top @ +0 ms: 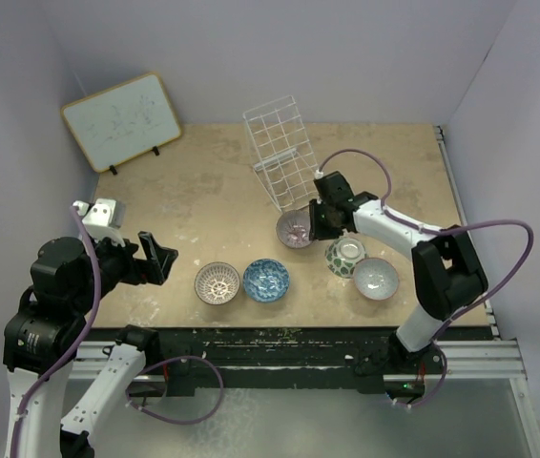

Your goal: Load the bowls into the dish rack

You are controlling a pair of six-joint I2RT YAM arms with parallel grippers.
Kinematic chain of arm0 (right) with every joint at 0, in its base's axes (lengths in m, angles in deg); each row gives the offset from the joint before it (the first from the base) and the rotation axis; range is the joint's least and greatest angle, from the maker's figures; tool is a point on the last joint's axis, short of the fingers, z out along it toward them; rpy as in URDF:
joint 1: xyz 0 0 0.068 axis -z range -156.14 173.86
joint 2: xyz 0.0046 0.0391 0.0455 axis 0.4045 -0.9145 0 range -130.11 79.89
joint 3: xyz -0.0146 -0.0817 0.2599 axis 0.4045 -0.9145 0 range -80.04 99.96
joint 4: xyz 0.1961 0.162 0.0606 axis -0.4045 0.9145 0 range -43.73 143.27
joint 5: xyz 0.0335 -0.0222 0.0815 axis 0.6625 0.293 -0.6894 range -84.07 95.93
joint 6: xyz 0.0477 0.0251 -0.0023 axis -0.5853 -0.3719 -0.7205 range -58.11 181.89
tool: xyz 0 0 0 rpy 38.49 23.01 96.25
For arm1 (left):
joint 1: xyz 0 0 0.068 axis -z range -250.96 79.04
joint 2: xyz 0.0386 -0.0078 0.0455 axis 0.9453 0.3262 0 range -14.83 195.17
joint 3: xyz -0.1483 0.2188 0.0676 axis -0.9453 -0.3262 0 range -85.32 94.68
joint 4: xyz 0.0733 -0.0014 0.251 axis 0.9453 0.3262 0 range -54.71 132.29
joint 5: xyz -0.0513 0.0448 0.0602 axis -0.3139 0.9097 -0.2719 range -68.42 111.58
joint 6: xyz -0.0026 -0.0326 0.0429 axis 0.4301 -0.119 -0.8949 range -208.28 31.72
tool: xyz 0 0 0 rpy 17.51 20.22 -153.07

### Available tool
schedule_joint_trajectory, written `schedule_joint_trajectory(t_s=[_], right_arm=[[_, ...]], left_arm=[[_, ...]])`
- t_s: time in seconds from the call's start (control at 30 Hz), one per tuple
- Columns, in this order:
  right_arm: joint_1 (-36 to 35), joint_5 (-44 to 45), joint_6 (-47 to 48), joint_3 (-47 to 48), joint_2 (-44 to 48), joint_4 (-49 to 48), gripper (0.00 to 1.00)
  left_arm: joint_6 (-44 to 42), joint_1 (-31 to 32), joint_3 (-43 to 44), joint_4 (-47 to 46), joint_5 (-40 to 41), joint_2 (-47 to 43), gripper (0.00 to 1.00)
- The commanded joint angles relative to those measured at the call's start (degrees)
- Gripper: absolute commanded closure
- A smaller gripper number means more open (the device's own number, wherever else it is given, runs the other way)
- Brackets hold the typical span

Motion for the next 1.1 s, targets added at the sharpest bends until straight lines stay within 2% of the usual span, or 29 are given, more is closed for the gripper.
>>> schedule_joint_trajectory(t_s=[0.0, 0.23, 0.33, 0.4, 0.5, 0.7, 0.9, 1.07], right_arm=[[-0.1, 0.7, 0.0, 1.0, 2.8, 1.5, 0.64], [-0.8, 7.5, 0.6, 3.0, 8.5, 6.3, 0.48], [-3.9, 9.9, 2.1, 4.8, 11.1, 7.3, 0.38], [-6.5, 9.6, 3.9, 6.2, 11.9, 7.3, 0.35], [-10.1, 8.5, 7.3, 7.9, 11.4, 7.1, 0.34], [-12.2, 6.4, 14.4, 9.7, 7.0, 7.4, 0.35], [-12.5, 5.1, 16.7, 11.2, 2.3, 6.3, 0.42], [-14.4, 4.7, 19.0, 11.6, -1.0, 5.1, 0.42]], left_arm=[[-0.5, 0.3, 0.7, -1.2, 0.0, 0.0, 0.01], [-0.6, 0.3, 0.8, -1.1, 0.0, -0.2, 0.01], [-0.6, 0.3, 0.6, -1.1, 0.0, -0.4, 0.01], [-0.5, 0.3, 0.5, -1.2, -0.1, -0.4, 0.01], [-0.4, 0.3, 0.4, -1.2, -0.1, -0.5, 0.01], [-0.2, 0.3, 1.0, -0.5, 0.2, -1.1, 0.01], [-0.2, 0.3, 1.4, 0.4, 0.7, -1.3, 0.01], [-0.4, 0.3, 1.7, 0.8, 1.1, -1.3, 0.01]])
